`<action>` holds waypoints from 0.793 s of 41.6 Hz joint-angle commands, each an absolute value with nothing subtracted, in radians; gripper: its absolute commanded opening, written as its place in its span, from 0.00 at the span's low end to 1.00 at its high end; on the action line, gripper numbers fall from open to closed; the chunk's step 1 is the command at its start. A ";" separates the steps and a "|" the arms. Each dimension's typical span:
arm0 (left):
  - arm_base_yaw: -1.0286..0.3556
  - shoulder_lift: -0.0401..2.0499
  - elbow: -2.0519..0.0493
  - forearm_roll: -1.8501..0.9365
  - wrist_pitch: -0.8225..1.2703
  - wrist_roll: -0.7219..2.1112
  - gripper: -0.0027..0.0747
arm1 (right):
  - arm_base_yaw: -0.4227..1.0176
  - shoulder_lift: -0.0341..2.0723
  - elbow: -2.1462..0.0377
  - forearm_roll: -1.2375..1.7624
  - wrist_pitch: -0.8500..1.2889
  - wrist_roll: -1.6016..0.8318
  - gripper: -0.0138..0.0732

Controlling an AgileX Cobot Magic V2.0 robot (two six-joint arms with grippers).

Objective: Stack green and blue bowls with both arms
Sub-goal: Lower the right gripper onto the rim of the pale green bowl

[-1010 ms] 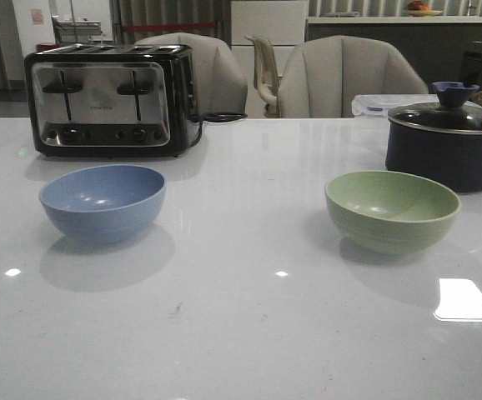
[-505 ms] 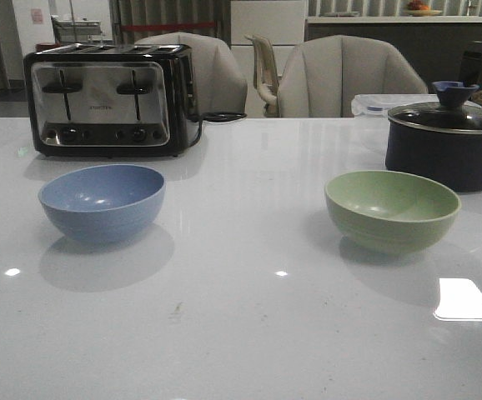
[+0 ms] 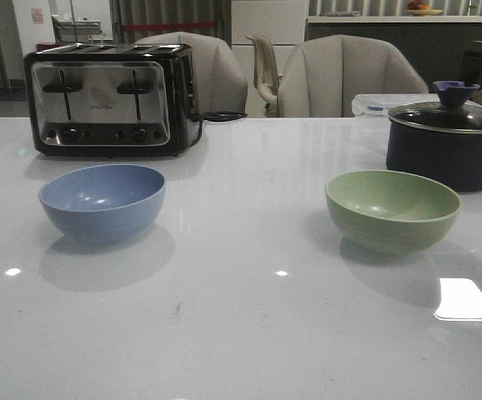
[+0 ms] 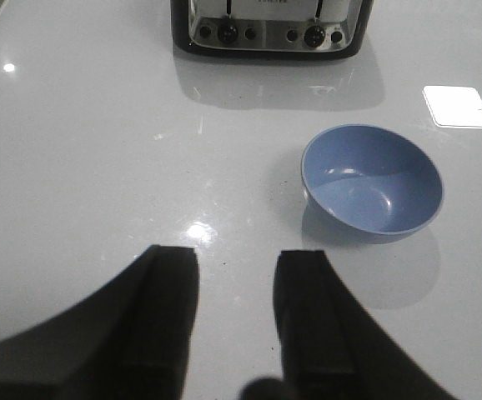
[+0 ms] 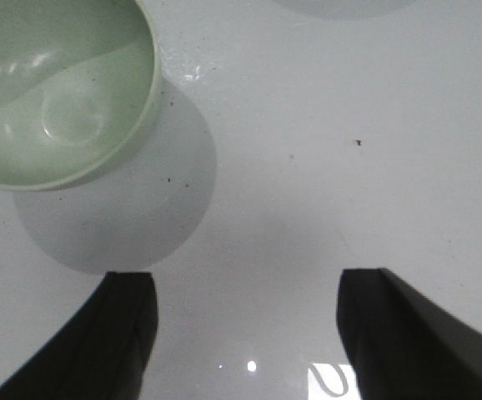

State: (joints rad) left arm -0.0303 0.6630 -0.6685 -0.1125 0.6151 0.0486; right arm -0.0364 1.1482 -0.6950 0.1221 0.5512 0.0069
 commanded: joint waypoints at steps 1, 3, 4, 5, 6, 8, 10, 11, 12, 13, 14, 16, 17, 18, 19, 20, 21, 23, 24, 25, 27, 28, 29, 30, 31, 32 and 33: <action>-0.037 0.677 -0.700 -0.119 0.545 0.049 0.54 | -0.021 1.204 -0.780 0.149 0.500 -0.012 0.82; -0.037 0.681 -0.700 -0.119 0.547 0.049 0.54 | 0.002 1.245 -0.810 0.151 0.517 -0.016 0.82; -0.037 0.681 -0.700 -0.119 0.547 0.049 0.54 | 0.009 1.263 -0.831 0.151 0.524 -0.016 0.82; -0.037 0.681 -0.700 -0.119 0.547 0.049 0.54 | 0.026 1.287 -0.846 0.151 0.529 -0.017 0.82; -0.037 0.684 -0.700 -0.119 0.547 0.049 0.54 | 0.036 1.306 -0.868 0.150 0.532 -0.017 0.82; -0.037 0.686 -0.700 -0.119 0.547 0.049 0.54 | 0.055 1.351 -0.898 0.150 0.532 -0.017 0.82; -0.037 0.687 -0.700 -0.119 0.547 0.049 0.54 | 0.067 1.395 -0.933 0.150 0.532 -0.017 0.82; -0.037 0.687 -0.700 -0.119 0.547 0.051 0.54 | 0.069 1.415 -0.954 0.150 0.532 -0.017 0.82; -0.037 0.687 -0.700 -0.117 0.547 0.051 0.54 | 0.071 1.441 -0.974 0.150 0.535 -0.017 0.82; -0.037 0.687 -0.700 -0.117 0.547 0.051 0.54 | 0.071 1.460 -0.989 0.151 0.535 -0.017 0.82; -0.037 0.687 -0.700 -0.117 0.547 0.051 0.55 | 0.071 1.478 -1.004 0.151 0.535 -0.017 0.82; -0.037 0.687 -0.700 -0.113 0.547 0.053 0.58 | 0.071 1.520 -1.035 0.151 0.533 -0.017 0.82; -0.037 0.687 -0.700 -0.111 0.547 0.053 0.61 | 0.071 1.543 -1.053 0.151 0.533 -0.017 0.82; -0.037 0.687 -0.700 -0.111 0.547 0.053 0.63 | 0.071 1.561 -1.066 0.151 0.533 -0.017 0.82; -0.037 0.687 -0.700 -0.111 0.547 0.053 0.66 | 0.071 1.578 -1.078 0.151 0.533 -0.017 0.82; -0.037 0.687 -0.700 -0.111 0.547 0.053 0.70 | 0.071 1.601 -1.095 0.151 0.533 -0.017 0.82; -0.037 0.687 -0.700 -0.111 0.547 0.053 0.73 | 0.071 1.623 -1.108 0.151 0.533 -0.017 0.82; -0.037 0.687 -0.700 -0.111 0.547 0.053 0.76 | 0.071 1.658 -1.137 0.151 0.533 -0.017 0.82; -0.037 0.687 -0.700 -0.111 0.547 0.053 0.76 | 0.071 1.674 -1.149 0.151 0.535 -0.017 0.82; -0.037 0.687 -0.700 -0.111 0.547 0.053 0.76 | 0.071 1.700 -1.164 0.151 0.535 -0.017 0.82; -0.037 0.687 -0.700 -0.111 0.547 0.053 0.75 | 0.071 1.735 -1.190 0.151 0.535 -0.017 0.82; -0.037 0.687 -0.700 -0.111 0.547 0.053 0.74 | 0.071 1.748 -1.203 0.151 0.534 -0.017 0.82; -0.037 0.687 -0.700 -0.111 0.547 0.053 0.74 | 0.071 1.757 -1.210 0.151 0.535 -0.017 0.82; -0.037 0.687 -0.700 -0.111 0.547 0.053 0.73 | 0.072 1.776 -1.223 0.151 0.535 -0.017 0.82; -0.037 0.687 -0.700 -0.111 0.547 0.053 0.73 | 0.072 1.788 -1.235 0.151 0.535 -0.017 0.81; -0.037 0.687 -0.700 -0.111 0.547 0.053 0.72 | 0.075 1.801 -1.244 0.151 0.538 -0.017 0.79; -0.037 0.687 -0.700 -0.111 0.547 0.053 0.72 | 0.075 1.811 -1.251 0.151 0.543 -0.017 0.77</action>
State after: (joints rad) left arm -0.0303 0.6812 -0.6685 -0.1085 0.6151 0.0496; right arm 0.0705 1.8217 -1.1937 0.1466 0.5697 -0.0053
